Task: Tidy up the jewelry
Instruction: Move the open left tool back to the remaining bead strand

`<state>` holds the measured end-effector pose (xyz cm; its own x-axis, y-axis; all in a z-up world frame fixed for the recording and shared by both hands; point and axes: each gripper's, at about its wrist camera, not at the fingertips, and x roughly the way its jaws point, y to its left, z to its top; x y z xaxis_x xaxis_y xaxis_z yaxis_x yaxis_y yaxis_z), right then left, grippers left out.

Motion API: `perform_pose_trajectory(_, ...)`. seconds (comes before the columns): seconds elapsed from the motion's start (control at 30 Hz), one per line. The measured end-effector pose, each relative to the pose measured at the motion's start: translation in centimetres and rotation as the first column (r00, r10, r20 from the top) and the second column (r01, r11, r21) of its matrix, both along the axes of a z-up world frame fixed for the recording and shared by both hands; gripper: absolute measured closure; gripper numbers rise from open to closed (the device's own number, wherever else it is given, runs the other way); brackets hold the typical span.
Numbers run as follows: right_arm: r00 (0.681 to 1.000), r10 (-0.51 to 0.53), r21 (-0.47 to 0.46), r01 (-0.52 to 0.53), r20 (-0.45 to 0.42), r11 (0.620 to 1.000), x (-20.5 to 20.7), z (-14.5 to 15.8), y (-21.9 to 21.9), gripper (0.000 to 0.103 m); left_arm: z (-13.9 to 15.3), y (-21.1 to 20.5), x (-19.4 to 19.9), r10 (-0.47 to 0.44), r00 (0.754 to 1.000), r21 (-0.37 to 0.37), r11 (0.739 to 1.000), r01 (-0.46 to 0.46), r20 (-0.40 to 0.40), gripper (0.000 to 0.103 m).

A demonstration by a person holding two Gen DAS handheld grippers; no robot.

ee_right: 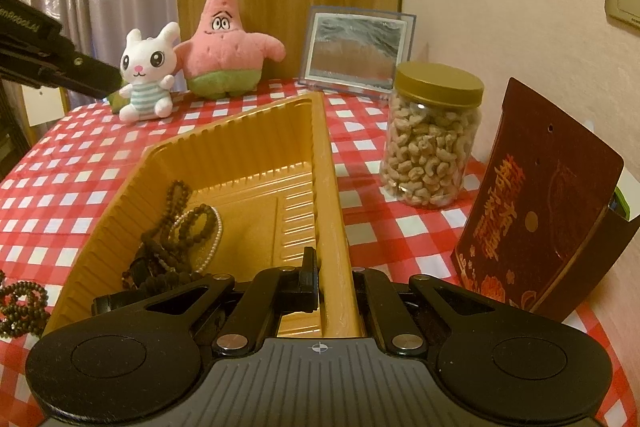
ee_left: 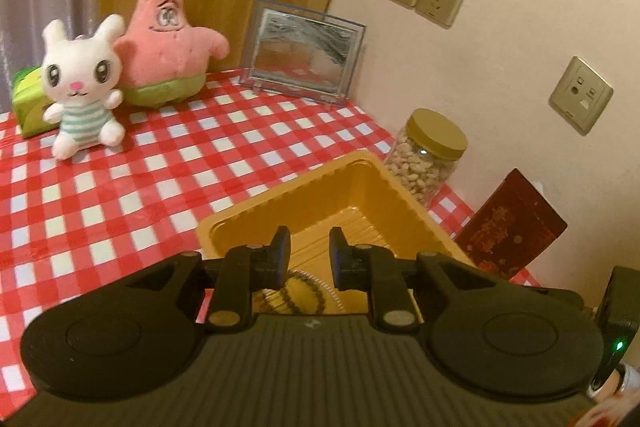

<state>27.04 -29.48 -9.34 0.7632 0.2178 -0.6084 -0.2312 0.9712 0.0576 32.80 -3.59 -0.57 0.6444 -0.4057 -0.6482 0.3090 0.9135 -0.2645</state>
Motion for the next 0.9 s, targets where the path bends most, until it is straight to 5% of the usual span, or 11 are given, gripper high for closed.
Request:
perform_pose_trajectory(0.4, 1.0, 0.003, -0.005, -0.003, 0.0, 1.0, -0.1, -0.1, 0.2, 0.1, -2.5, 6.3, -3.6, 0.164, 0.983, 0.078, 0.984, -0.158, -0.078, 0.082)
perform_pose_trajectory(0.9, 1.0, 0.008, -0.01, -0.008, 0.001, 1.0, -0.1, 0.1, 0.3, 0.1, -5.9, 13.2, -10.5, 0.373, 0.914, 0.179, 0.922, -0.344, -0.159, 0.069)
